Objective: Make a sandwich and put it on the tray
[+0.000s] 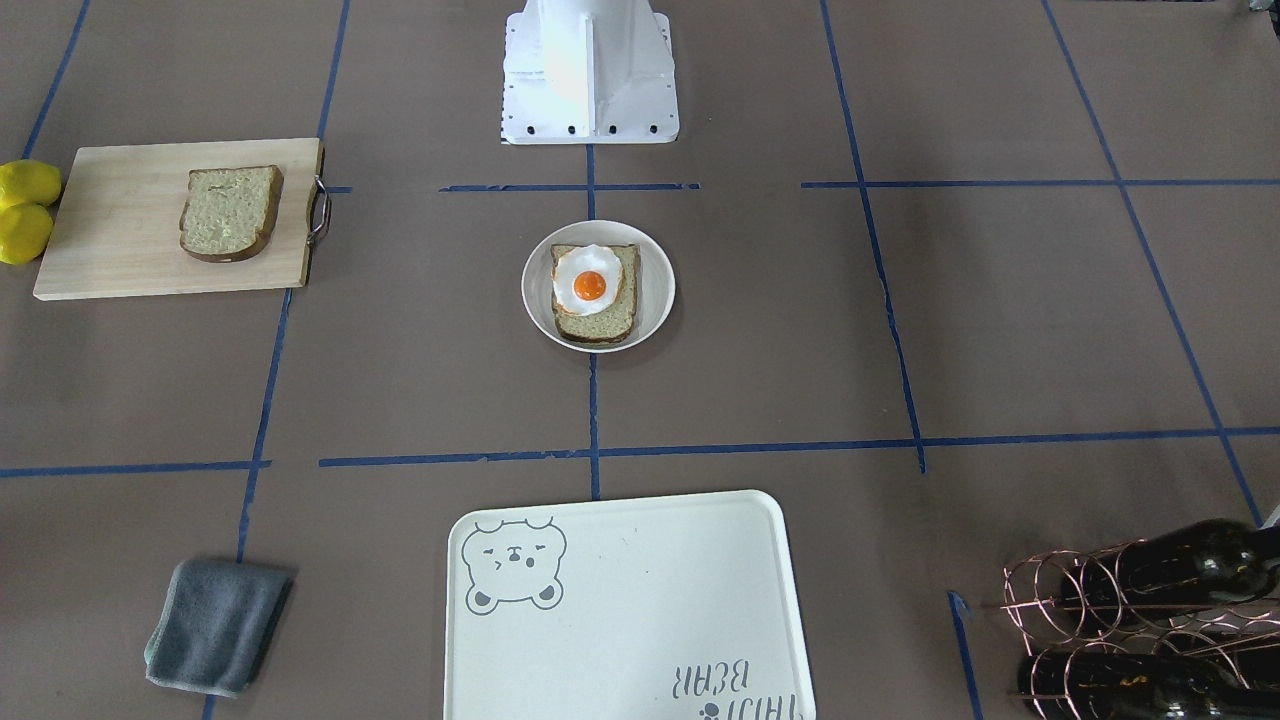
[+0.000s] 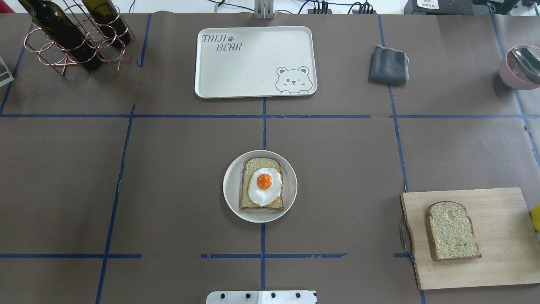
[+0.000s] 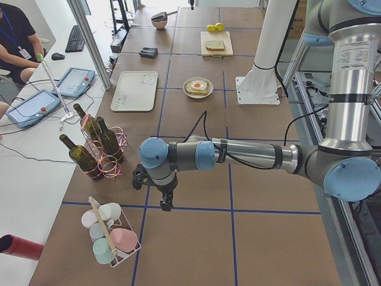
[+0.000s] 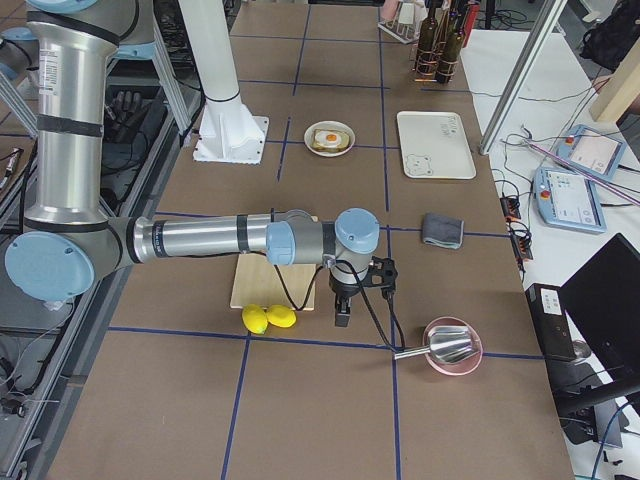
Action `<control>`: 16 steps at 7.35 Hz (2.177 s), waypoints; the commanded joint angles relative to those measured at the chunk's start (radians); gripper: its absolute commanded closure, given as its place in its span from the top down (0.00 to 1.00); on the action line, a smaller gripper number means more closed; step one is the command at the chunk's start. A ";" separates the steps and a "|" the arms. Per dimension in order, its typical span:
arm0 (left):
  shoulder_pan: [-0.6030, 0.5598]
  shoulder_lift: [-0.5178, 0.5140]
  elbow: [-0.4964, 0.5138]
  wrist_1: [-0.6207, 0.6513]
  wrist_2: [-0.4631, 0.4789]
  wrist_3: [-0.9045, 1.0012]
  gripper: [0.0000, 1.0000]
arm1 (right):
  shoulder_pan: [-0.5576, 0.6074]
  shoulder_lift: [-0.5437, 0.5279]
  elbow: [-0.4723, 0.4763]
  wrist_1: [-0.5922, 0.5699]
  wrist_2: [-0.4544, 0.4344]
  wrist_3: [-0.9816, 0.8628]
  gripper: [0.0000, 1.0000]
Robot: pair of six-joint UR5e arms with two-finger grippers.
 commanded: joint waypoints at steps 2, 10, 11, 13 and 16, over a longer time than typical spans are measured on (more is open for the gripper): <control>0.000 -0.006 -0.018 0.003 -0.006 -0.003 1.00 | 0.000 0.000 0.000 -0.002 0.004 0.000 1.00; 0.067 -0.032 -0.056 -0.198 -0.050 -0.006 1.00 | -0.053 -0.007 0.020 0.032 0.093 0.008 1.00; 0.067 -0.031 -0.058 -0.198 -0.050 -0.006 1.00 | -0.122 -0.008 0.023 0.145 0.112 0.049 1.00; 0.069 -0.031 -0.066 -0.195 -0.050 -0.008 1.00 | -0.298 -0.099 0.044 0.545 0.040 0.524 1.00; 0.069 -0.031 -0.070 -0.195 -0.052 -0.008 1.00 | -0.483 -0.175 0.064 0.814 -0.018 0.827 0.99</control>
